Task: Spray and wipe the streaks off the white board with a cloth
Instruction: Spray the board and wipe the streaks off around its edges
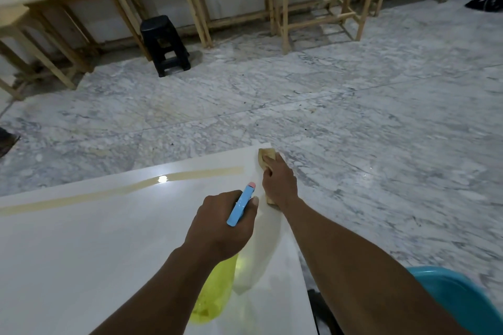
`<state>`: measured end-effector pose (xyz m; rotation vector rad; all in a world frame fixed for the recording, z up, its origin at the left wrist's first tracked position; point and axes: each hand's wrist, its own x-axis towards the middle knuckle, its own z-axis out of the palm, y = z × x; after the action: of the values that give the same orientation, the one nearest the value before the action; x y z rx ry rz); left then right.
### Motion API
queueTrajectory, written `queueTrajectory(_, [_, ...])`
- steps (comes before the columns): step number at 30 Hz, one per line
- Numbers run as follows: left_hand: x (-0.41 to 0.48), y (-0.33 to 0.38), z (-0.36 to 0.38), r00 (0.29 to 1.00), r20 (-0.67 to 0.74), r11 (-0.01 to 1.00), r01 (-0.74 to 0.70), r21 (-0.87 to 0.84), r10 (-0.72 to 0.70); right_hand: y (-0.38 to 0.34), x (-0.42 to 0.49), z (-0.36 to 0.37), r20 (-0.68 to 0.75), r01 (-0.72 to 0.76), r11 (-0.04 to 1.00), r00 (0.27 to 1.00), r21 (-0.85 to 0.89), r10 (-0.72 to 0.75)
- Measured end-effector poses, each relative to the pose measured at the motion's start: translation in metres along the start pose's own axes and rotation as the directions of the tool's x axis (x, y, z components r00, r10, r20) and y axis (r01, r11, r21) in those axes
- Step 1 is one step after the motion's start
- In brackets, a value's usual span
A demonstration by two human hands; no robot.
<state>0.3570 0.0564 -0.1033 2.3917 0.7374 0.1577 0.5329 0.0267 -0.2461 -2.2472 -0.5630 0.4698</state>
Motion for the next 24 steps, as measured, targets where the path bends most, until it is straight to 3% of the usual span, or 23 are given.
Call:
queueTrajectory(12, [-0.081,0.035,0.007,0.998,0.009,0.998,0.059,0.004,-0.059,0.044,-0.15,-0.008,0.003,0.001,0.999,1.0,-0.046,-0.001])
queueTrajectory(24, [-0.281,0.043,0.028,0.993,-0.016,0.992,0.117,-0.038,-0.118,0.097,-0.378,-0.025,0.009,-0.012,1.0,1.0,-0.014,0.012])
